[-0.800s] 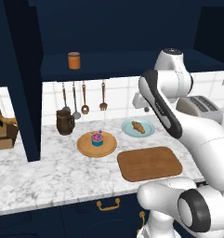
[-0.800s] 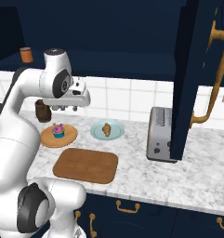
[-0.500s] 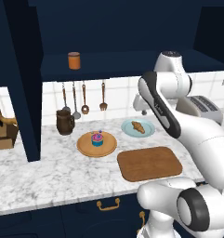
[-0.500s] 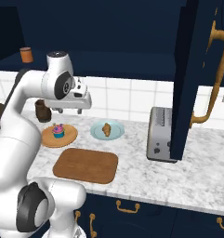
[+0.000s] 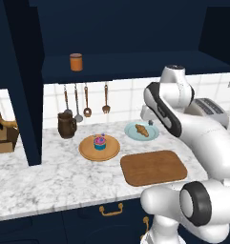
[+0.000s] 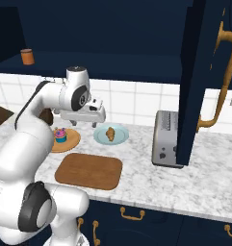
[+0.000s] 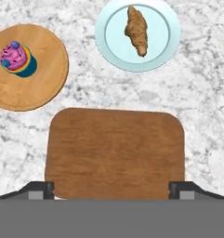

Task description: From the different types of pastries on the counter, select a croissant and place it on the cutting board. Then retrieve a jar of jam from the cabinet and place it alongside the croissant on the cutting board.

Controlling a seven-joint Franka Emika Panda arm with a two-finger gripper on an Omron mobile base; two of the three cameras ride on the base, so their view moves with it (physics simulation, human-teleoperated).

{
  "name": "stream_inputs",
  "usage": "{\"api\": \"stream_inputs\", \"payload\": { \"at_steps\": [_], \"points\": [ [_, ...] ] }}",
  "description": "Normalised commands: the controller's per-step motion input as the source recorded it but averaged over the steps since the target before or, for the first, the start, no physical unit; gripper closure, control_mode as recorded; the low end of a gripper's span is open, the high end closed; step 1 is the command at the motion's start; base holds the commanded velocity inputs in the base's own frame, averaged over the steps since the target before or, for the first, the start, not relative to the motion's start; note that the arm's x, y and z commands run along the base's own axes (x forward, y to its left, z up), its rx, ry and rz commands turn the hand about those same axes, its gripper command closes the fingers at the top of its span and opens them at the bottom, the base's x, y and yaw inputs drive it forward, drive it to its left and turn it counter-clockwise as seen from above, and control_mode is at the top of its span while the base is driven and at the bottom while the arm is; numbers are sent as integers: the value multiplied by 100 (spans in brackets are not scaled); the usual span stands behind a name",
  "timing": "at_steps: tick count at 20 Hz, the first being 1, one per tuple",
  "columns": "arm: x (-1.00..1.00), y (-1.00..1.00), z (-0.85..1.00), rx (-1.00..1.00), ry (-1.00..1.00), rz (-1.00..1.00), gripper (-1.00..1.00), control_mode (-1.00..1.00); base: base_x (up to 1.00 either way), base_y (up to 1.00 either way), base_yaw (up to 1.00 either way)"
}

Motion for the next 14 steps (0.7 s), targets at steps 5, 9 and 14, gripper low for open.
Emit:
{"api": "stream_inputs", "payload": {
  "at_steps": [5,9,14],
  "points": [
    [74,-21,-40,4,0,-3,-100,-100,0,0,0],
    [82,-5,-31,3,0,0,-100,-100,0,0,0],
    [83,0,-36,0,0,0,-100,-100,0,0,0]
  ]
}}
